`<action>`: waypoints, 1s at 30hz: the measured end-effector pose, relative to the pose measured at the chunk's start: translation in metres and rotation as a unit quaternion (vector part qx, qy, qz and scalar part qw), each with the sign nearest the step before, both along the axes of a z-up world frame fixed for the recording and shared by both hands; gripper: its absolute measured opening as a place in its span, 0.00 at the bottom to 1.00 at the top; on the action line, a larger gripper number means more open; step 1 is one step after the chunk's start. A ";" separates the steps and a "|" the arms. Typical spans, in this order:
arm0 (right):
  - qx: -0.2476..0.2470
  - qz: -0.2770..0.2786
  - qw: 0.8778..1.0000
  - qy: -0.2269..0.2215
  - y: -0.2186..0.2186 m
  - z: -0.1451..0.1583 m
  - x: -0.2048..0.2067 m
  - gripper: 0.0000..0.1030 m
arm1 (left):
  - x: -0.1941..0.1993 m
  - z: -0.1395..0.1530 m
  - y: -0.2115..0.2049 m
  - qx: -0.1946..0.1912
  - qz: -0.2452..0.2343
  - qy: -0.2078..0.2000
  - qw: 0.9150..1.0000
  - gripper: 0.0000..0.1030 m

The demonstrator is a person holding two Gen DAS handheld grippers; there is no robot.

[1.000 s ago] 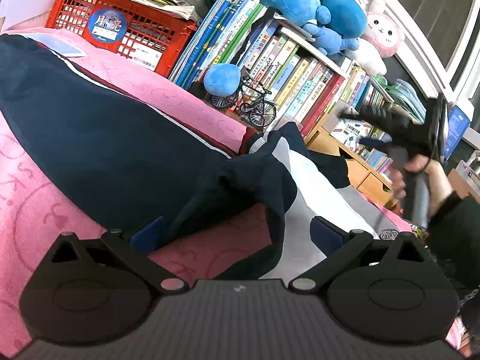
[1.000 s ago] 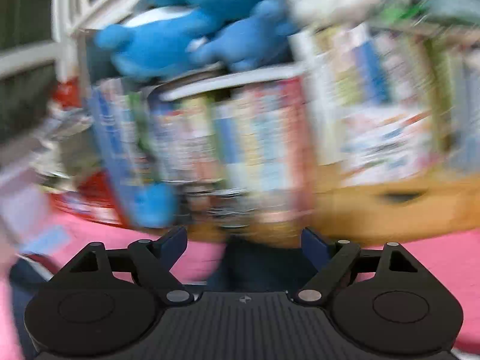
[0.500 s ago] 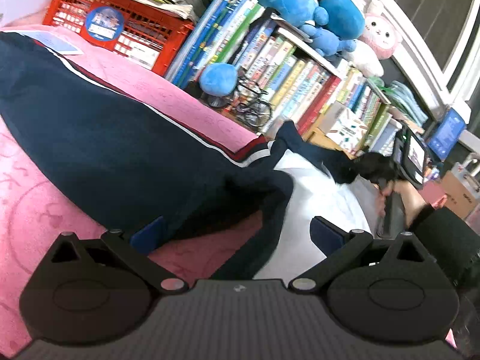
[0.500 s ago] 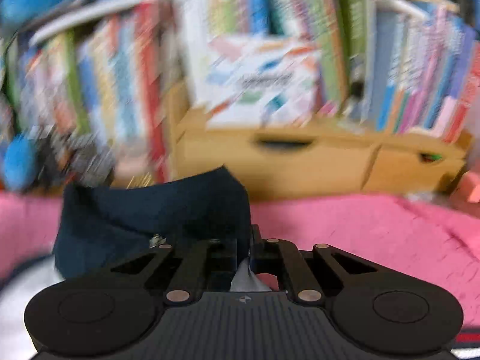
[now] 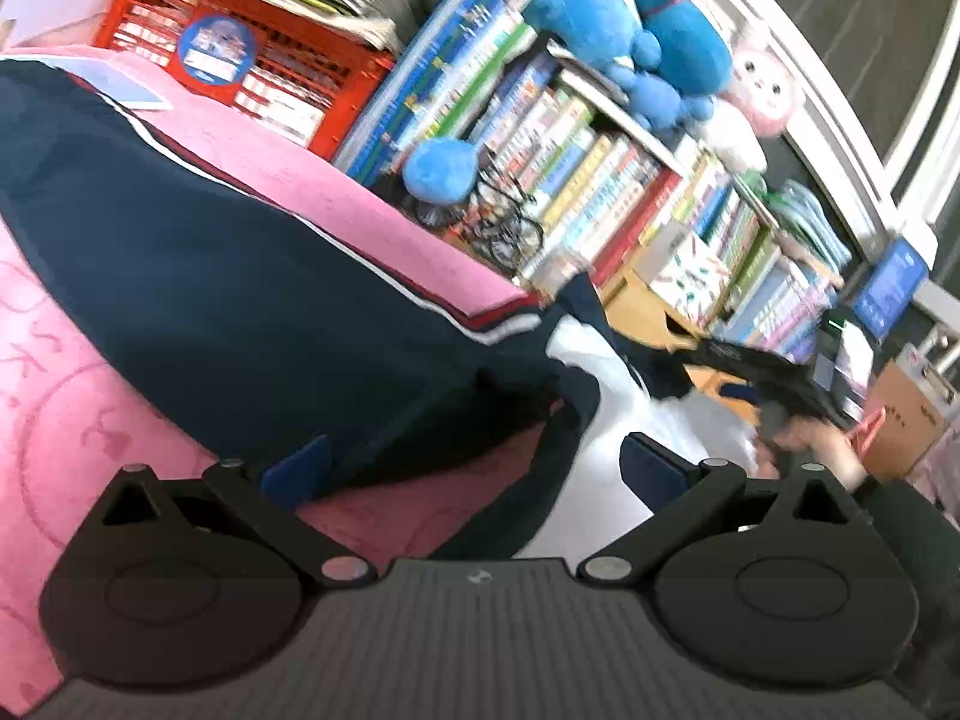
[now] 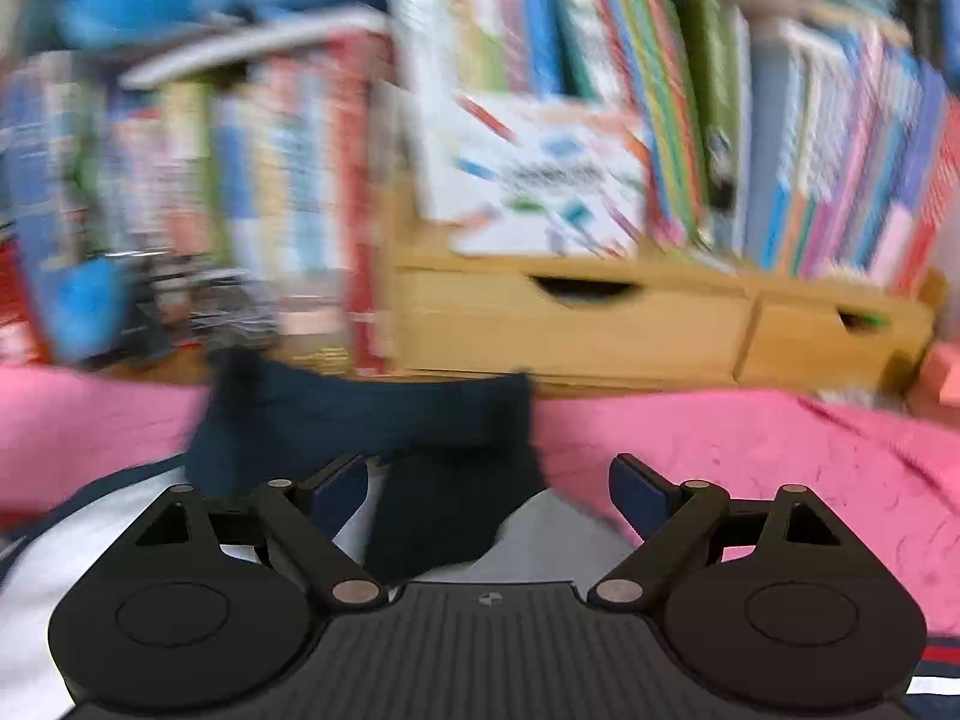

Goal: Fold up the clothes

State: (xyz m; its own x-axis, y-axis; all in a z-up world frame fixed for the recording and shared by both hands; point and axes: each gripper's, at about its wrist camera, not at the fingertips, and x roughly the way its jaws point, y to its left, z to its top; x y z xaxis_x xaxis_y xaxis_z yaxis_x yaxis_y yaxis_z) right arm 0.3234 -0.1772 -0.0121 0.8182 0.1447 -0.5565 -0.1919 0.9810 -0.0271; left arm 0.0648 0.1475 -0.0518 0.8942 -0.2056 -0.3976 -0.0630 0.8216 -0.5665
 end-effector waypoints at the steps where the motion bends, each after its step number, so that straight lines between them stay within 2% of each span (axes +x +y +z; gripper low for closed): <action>1: -0.001 0.023 1.000 -0.003 0.003 0.005 -0.019 0.86 | -0.001 0.000 0.002 -0.004 0.007 -0.003 1.000 1.00; 5: 0.011 0.118 0.993 0.010 0.020 0.012 -0.105 0.86 | -0.014 0.002 0.018 -0.028 0.032 -0.021 0.999 1.00; 7: 0.015 0.147 0.989 0.028 0.025 0.005 -0.141 0.91 | -0.026 0.008 0.032 -0.035 0.042 -0.031 0.998 1.00; 10: 0.014 0.171 0.984 0.045 0.027 -0.010 -0.179 0.92 | -0.049 0.021 0.068 -0.029 0.105 -0.051 0.993 1.00; 11: 0.008 0.175 0.983 0.045 0.027 -0.015 -0.187 0.92 | -0.051 0.025 0.081 -0.017 0.134 -0.047 0.990 1.00; 14: 0.004 0.175 0.984 0.034 0.027 -0.024 -0.199 0.92 | -0.039 0.033 0.130 0.026 0.233 -0.012 0.972 1.00; 15: 0.008 0.174 0.984 0.034 0.027 -0.025 -0.201 0.92 | -0.031 0.032 0.145 0.033 0.249 0.002 0.968 1.00; 20: 0.010 0.175 0.984 0.043 0.029 -0.034 -0.194 0.93 | 0.024 0.020 0.204 0.047 0.277 0.066 0.957 1.00; 24: 0.002 0.179 0.983 0.045 0.030 -0.035 -0.194 0.94 | 0.047 0.007 0.230 0.026 0.300 0.081 0.950 1.00; 25: 0.001 0.180 0.983 0.046 0.030 -0.036 -0.193 0.95 | 0.051 0.006 0.231 0.030 0.303 0.083 0.949 0.95; 26: 0.000 0.180 0.983 0.047 0.030 -0.036 -0.193 0.95 | 0.056 0.005 0.230 0.042 0.302 0.092 0.948 0.64; 28: -0.002 0.180 0.982 0.047 0.031 -0.036 -0.193 0.95 | 0.067 0.006 0.227 0.075 0.310 0.117 0.941 0.22; 29: -0.003 0.180 0.983 0.046 0.030 -0.036 -0.193 0.95 | 0.068 0.008 0.228 0.072 0.305 0.109 0.943 0.12; 30: -0.004 0.180 0.983 0.046 0.030 -0.036 -0.194 0.95 | 0.069 0.012 0.229 0.071 0.302 0.099 0.945 0.12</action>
